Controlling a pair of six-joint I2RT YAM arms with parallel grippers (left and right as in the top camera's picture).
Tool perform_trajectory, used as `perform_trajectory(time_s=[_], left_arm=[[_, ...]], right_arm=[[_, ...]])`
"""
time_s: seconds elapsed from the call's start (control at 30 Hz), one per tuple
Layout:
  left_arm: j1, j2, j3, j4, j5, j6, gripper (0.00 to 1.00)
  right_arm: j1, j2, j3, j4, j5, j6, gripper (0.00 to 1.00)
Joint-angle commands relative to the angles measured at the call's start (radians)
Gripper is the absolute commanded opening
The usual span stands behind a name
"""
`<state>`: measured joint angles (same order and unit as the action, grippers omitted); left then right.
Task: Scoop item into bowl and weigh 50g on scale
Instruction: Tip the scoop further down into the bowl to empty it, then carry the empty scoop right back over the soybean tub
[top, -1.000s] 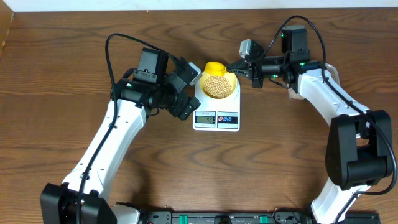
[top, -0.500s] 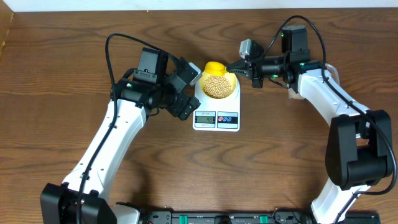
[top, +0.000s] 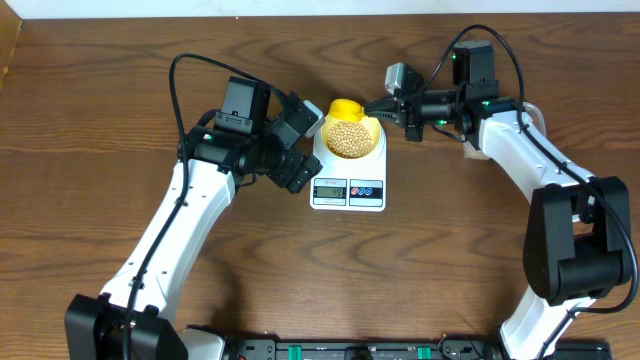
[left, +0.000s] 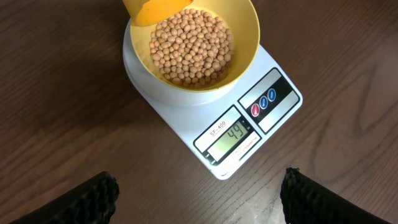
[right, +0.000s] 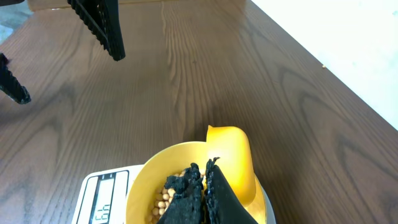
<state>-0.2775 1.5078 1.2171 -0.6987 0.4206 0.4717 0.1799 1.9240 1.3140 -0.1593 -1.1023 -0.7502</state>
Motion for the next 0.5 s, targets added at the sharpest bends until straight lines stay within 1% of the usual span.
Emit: perform_trajectory(time_s=[0.0,0.47], left_arm=[[0.004,-0.004,-0.011,0.0,0.013,0.006,0.86],[0.004,-0.004,-0.011,0.0,0.013,0.006,0.86]], right_arm=[[-0.006,0.004,-0.001,0.003,-0.027,-0.009,0.01],[-0.022,-0.067,0.0,0.003,-0.038,-0.006,0.01]])
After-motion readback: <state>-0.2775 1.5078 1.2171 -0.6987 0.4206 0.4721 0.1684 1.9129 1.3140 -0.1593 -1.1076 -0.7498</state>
